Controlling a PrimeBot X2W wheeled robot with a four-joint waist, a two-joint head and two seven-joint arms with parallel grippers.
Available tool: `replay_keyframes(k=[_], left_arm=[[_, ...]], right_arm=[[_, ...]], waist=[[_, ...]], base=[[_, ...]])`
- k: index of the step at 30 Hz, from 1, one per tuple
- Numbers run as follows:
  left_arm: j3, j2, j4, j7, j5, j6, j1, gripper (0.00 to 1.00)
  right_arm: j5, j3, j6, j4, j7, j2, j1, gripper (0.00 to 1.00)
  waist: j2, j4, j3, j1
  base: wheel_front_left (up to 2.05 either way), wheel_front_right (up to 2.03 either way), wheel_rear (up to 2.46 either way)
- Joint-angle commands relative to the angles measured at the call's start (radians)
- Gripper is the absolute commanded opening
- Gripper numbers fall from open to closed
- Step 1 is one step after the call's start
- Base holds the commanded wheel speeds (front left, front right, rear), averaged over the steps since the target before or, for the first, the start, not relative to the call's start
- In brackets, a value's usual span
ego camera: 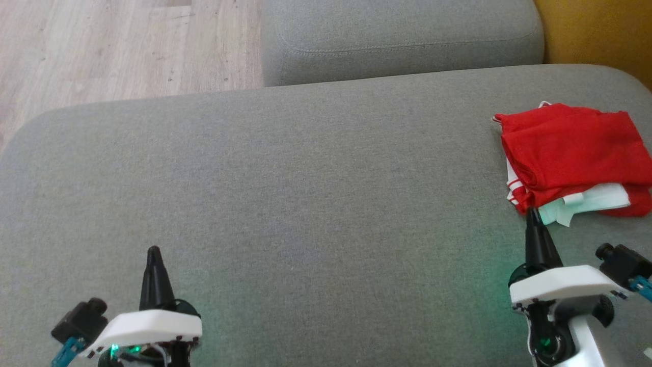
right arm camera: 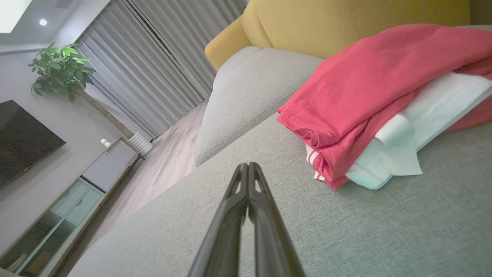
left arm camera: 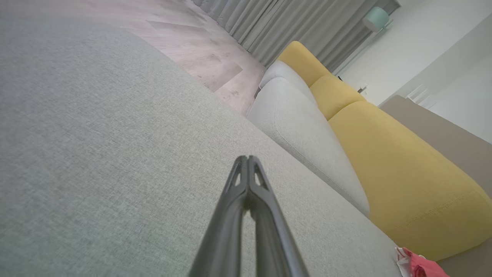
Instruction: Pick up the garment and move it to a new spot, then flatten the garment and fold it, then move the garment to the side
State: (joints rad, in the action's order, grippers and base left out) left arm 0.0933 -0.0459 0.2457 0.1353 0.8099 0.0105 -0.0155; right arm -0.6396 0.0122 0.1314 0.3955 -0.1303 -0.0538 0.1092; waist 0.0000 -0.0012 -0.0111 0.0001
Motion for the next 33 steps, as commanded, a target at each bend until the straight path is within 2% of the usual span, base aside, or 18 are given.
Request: replay_keyframes(k=[1, 33], left_arm=[[-0.025, -0.005, -0.028, -0.008, 0.028, 0.012, -0.055, 0.0], [-0.096, -0.006, -0.017, -0.102, 0.336, 0.055, -0.07, 0.0]], right_arm=[[-0.036, -0.003, 0.0, -0.041, 0.011, 0.0, 0.031, 0.0], [-0.407, -0.052, 0.0, -0.084, 0.103, 0.002, 0.018, 0.0]], waist=[[0.0, 0.0, 0.0, 0.0], [0.0, 0.0, 0.003, -0.0001]], base=[[0.0, 0.0, 0.0], [0.0, 0.0, 0.0]])
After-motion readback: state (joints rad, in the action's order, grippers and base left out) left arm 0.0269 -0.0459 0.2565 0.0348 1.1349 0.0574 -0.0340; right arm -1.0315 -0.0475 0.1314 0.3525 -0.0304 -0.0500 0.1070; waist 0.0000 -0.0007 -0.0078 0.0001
